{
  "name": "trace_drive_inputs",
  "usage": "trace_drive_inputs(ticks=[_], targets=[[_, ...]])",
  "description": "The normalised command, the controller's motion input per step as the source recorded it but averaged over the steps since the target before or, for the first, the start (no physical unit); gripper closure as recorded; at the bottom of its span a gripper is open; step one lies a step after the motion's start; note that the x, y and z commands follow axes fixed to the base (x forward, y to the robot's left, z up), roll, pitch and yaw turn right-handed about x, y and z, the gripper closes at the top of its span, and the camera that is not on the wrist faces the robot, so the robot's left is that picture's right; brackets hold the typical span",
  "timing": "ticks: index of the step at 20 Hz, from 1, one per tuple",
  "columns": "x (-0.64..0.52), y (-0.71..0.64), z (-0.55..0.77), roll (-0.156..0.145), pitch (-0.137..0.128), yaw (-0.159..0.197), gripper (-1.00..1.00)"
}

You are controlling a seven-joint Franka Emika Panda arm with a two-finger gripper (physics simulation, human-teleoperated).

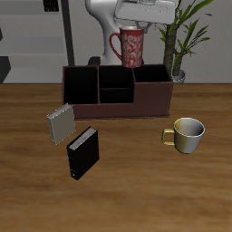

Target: Place the red mug into the back desk caddy's right compartment

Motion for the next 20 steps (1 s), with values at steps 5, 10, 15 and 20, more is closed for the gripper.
trace_drive_inputs(ticks=[5, 10, 15, 20], targets=[[-0.08, 0.19, 0.0, 0.021, 0.033, 0.01, 1.0], [-0.04, 0.19, 0.03, 0.024, 0.021, 0.006, 1.0], [0.09, 0.18, 0.02, 0.015, 0.043, -0.009, 1.0], [0.12, 0.08, -0.05, 0.014, 0.062, -0.029, 1.0]])
